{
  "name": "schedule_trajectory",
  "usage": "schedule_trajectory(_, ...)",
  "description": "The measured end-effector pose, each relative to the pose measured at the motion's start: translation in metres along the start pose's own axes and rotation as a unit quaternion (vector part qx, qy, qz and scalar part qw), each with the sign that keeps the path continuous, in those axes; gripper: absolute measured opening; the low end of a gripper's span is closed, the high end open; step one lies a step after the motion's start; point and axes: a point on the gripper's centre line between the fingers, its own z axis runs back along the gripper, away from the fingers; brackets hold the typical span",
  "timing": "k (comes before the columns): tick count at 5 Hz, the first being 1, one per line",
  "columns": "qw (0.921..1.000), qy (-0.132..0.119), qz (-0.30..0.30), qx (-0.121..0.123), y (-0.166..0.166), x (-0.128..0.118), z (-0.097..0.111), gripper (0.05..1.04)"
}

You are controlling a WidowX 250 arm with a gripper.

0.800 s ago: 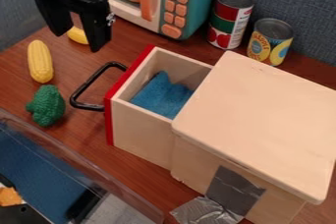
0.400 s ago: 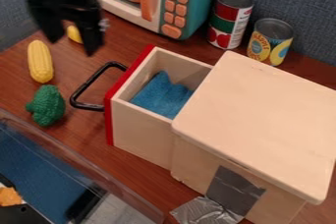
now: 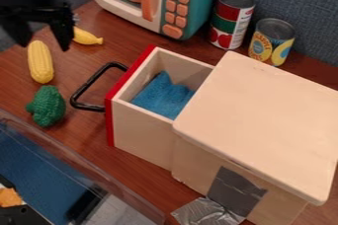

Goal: Put the corn inside the drawer

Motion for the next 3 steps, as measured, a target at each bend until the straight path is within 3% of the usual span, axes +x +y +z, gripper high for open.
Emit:
schedule_trajectory(1, 0.9949, 0.021, 0.083, 0.055, 0.016, 0.001, -0.014, 0.999)
schedule_trajectory(2, 0.9785, 0.038, 0.171, 0.109, 0.029, 0.004, -0.025, 0.999)
schedule_trajectory(3, 0.9697, 0.042, 0.209, 0.12, 0.038, 0.01, -0.041, 0.999)
